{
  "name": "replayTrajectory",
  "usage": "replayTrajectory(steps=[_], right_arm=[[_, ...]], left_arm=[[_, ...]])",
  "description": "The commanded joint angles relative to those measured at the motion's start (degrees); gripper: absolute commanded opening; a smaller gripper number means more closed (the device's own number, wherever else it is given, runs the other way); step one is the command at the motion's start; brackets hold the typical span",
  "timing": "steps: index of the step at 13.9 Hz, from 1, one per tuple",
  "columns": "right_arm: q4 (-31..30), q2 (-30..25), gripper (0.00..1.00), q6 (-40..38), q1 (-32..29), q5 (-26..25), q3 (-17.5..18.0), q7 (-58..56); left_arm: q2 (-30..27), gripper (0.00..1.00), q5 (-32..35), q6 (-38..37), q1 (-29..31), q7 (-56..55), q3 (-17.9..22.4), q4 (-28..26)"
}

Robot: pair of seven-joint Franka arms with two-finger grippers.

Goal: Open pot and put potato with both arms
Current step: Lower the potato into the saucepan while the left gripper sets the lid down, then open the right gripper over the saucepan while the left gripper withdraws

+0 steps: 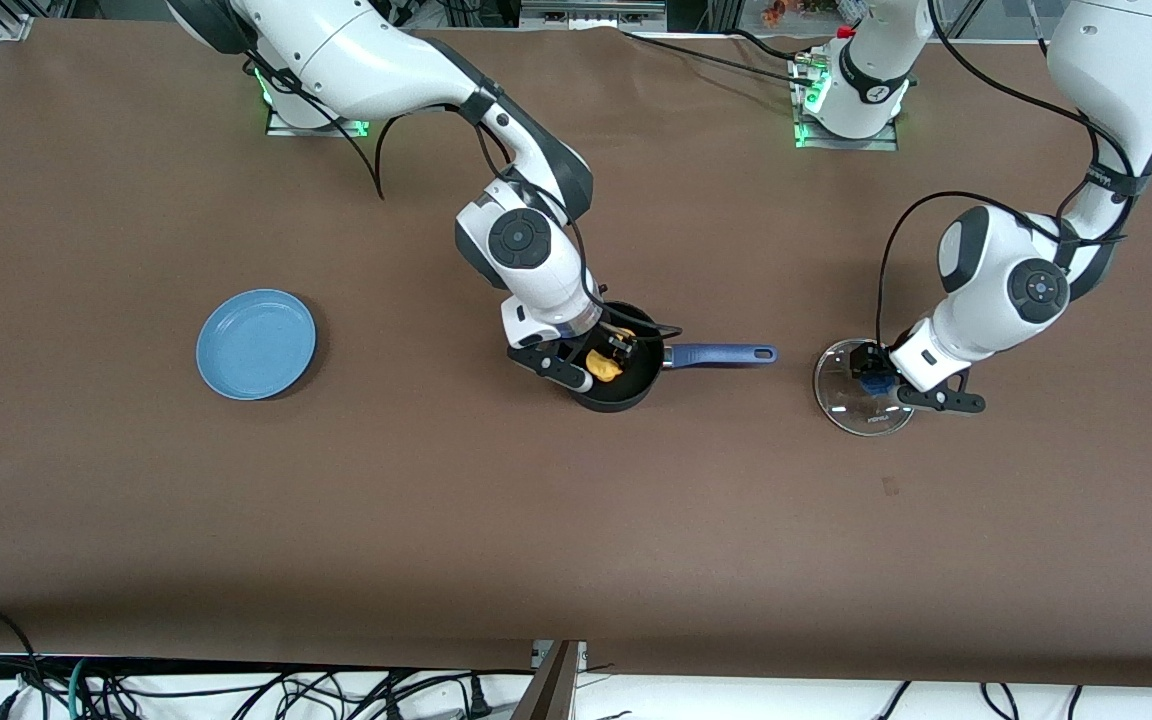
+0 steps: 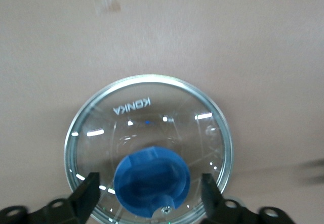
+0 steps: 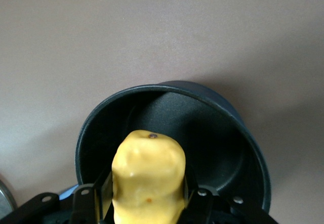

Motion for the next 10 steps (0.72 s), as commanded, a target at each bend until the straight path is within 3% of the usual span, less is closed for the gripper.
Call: replayTrajectory(steps=[1, 2, 3, 6, 10], right_arm=[[0.61, 0.53, 0.5, -0.46, 0.45, -0.8, -0.26, -0.31], [0.52, 0.53, 0.79, -0.55, 0.45, -0.71, -0.26, -0.05], [0.52, 0.44, 0.99, -0.55, 0.45, -0.71, -0.26, 0.12], [0.96, -0.17, 1.0, -1.86, 0.19, -0.89, -0.52, -0.4], [6.39, -1.49, 1.0, -14.93, -2.62, -2.38, -0.53, -6.71]], left_arm=[[-0.97, 1.0, 1.3, -6.73, -0.56, 0.35, -1.05, 4.99], [-2.55, 1.0, 1.3, -9.01, -0.56, 0.44, -1.32, 6.66], [-4.04, 1.0, 1.3, -11.91, -0.56, 0.44, -1.93, 8.76], [-6.69, 1.0, 1.3, -25.24, -0.47, 0.44, -5.18, 19.29], [-7.13, 1.0, 1.03, -46.35, -0.47, 0.44, -8.17, 36.53]])
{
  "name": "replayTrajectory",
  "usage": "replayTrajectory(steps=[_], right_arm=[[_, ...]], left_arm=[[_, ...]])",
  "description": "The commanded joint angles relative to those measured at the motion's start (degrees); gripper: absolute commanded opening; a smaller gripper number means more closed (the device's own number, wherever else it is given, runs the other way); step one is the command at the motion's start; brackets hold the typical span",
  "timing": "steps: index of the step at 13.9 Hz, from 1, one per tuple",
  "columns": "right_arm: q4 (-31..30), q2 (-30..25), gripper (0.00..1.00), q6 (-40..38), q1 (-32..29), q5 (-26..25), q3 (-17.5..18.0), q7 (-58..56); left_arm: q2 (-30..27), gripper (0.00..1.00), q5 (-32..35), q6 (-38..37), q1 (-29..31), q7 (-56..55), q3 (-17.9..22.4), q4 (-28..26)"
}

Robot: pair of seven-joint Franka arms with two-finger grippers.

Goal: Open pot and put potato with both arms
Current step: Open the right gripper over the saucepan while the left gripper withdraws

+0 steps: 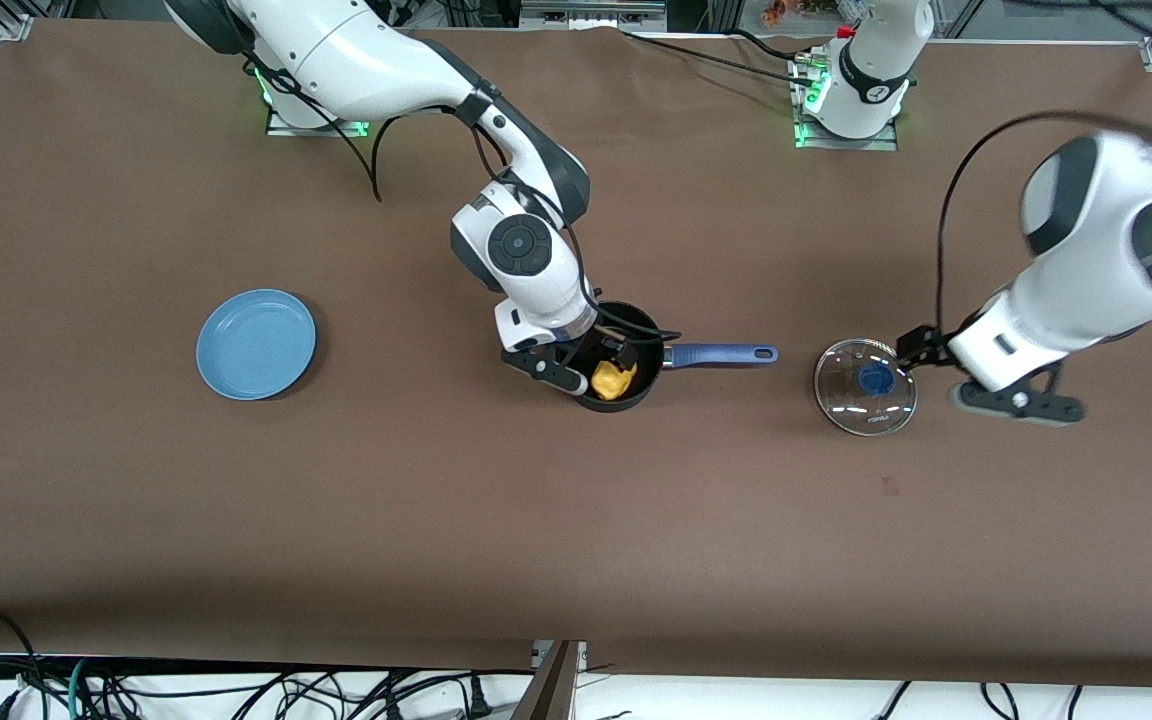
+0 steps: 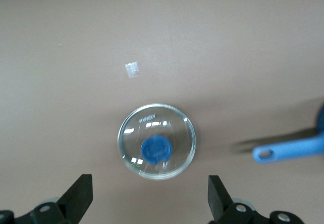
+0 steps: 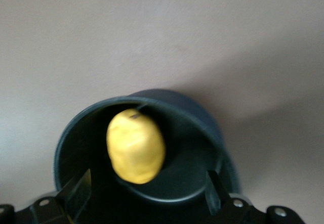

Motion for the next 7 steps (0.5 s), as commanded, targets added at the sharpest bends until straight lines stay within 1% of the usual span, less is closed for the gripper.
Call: replayTrajectory(steps=[1, 2, 5, 7], right_arm=[[5.05, -1.34, 1.0, -9.17, -2.41, -0.95, 0.13, -6.49], [5.94, -1.52, 1.0, -11.37, -3.46, -1.03, 0.04, -9.57], [6.12, -3.09, 1.0, -13.58, -7.67, -2.61, -0.22, -19.5], [6.04, -5.02, 1.0, -18.74, -10.93, -2.97, -0.31, -27.39]], left_arm=[[1.38, 1.0, 0.99, -10.03, -0.1, 0.44, -1.01, 9.65], [1.38, 1.0, 0.9, -10.83, 0.08, 0.44, -0.92, 10.19], [0.86, 1.0, 0.73, -10.84, -0.1, 0.87, -0.31, 10.2], [-1.16, 1.0, 0.38, -10.93, -1.93, 0.7, 0.92, 9.32]])
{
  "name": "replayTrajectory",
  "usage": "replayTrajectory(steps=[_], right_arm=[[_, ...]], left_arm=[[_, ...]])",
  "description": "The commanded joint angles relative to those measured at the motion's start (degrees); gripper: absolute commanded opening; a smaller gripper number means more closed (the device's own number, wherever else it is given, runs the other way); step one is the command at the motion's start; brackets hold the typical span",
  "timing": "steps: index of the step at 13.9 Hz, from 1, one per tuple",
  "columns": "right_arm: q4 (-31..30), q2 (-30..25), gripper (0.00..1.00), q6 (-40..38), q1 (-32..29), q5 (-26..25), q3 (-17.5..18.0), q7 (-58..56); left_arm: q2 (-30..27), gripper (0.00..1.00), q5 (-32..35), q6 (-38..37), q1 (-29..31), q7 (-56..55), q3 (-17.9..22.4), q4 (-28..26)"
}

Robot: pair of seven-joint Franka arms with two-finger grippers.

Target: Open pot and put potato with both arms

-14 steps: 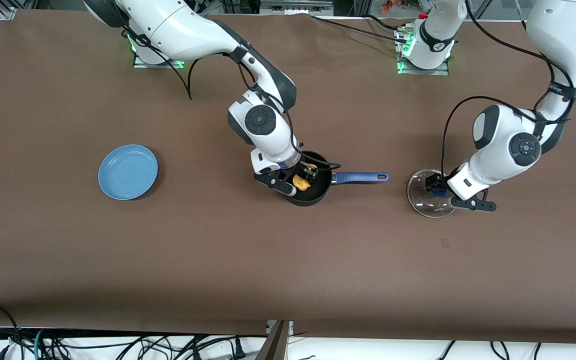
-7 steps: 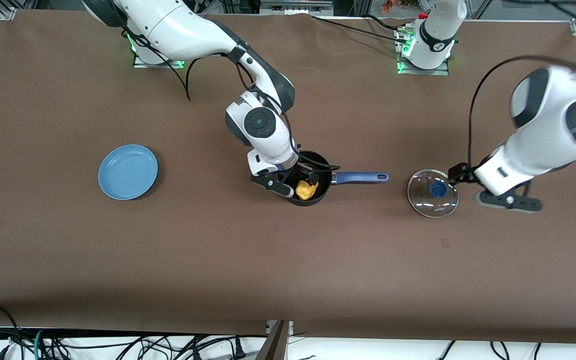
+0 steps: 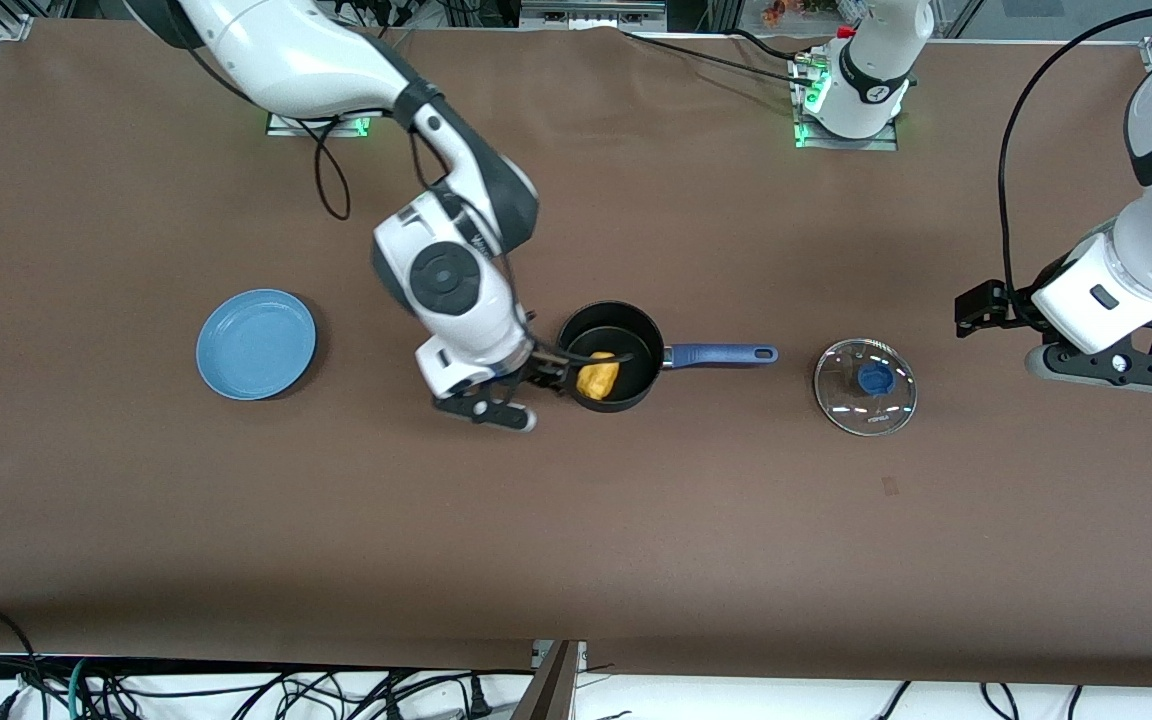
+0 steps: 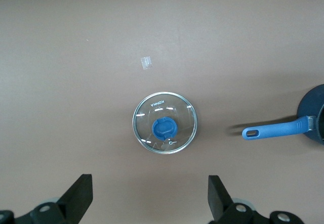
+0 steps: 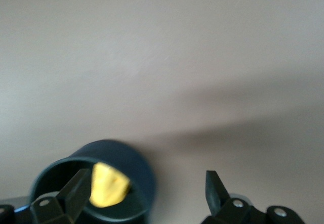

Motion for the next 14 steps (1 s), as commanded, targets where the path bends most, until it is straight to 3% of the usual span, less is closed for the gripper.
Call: replayTrajectory(steps=[1, 3, 7, 9, 11, 14], right_arm=[[-0.16, -3.27, 1.0, -8.22, -4.55, -1.04, 0.4, -11.59], [-0.25, -5.03, 1.0, -13.06, -7.8, -1.13, -0.47, -21.44], [-2.09, -11.61, 1.0, -21.68, -15.45, -1.56, -0.48, -34.37], [-5.24, -16.27, 1.0, -23.63, -20.19, -2.27, -0.56, -42.97], [-10.33, -22.06, 1.0, -23.72, -23.46, -2.27, -1.18, -44.52], [-15.53, -29.45, 1.0, -23.64, -26.54, -1.75, -1.27, -44.07]], left_arm=[[-2.17, 1.0, -0.15, -1.46, -3.1, 0.52, 2.53, 0.17], [-4.54, 1.0, -3.21, -1.11, -5.91, 0.78, 7.87, -1.77], [-9.46, 1.0, -10.52, 2.03, -16.54, 10.16, 27.47, -8.16], [-12.45, 1.0, -10.52, 8.0, -17.0, 11.59, 29.26, -15.01], [-15.7, 1.0, -10.35, 11.71, -17.0, 11.25, 29.35, -20.21], [-16.77, 1.0, -10.43, 11.64, -17.0, 10.28, 29.09, -20.94]])
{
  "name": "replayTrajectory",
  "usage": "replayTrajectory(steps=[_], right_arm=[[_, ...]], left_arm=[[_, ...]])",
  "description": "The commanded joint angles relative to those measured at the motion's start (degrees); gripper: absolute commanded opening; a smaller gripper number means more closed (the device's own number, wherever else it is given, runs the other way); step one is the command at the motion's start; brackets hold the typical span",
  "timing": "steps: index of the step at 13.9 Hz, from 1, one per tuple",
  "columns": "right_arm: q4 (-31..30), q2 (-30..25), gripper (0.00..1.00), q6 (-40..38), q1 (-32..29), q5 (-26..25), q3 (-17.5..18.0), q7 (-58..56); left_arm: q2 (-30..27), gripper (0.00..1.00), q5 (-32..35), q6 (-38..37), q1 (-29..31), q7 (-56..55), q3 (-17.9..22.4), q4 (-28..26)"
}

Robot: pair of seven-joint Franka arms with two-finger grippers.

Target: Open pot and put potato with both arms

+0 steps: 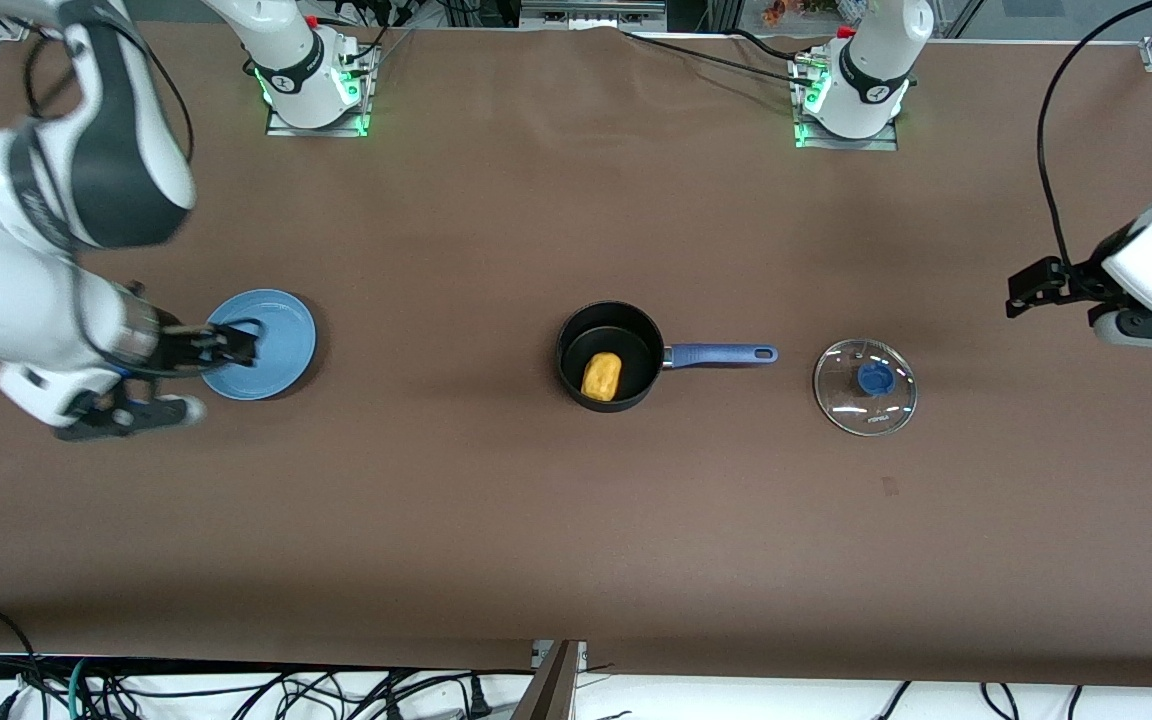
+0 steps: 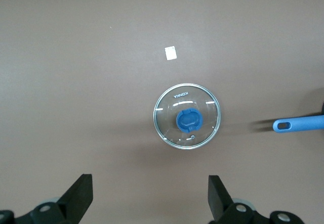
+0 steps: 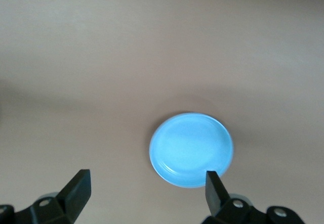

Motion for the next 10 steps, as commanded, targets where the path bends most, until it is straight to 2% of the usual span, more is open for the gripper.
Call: replayTrajectory(steps=[1, 4, 6, 10], right_arm=[[-9.24, -9.93, 1.0, 0.7, -1.41, -0.05, 0.36, -0.28], [-13.46, -16.0, 1.0, -0.78, -1.41, 0.12, -0.08, -1.42], [-12.95, -18.91, 1.0, -4.65, -1.41, 0.74, -1.57, -1.43], [-12.86, -21.21, 1.0, -4.93, -1.41, 1.44, -2.54, -1.69]], left_arm=[[-2.33, 1.0, -1.27, 0.91, -0.39, -0.36, 0.74, -1.7], [-1.89, 1.0, -1.19, 0.21, -0.21, -0.27, 0.74, -1.34], [-2.06, 1.0, -1.19, -0.84, -0.21, -0.54, 0.74, -1.25], [-2.06, 1.0, -1.1, -1.02, -0.12, -0.63, 0.57, -0.99]])
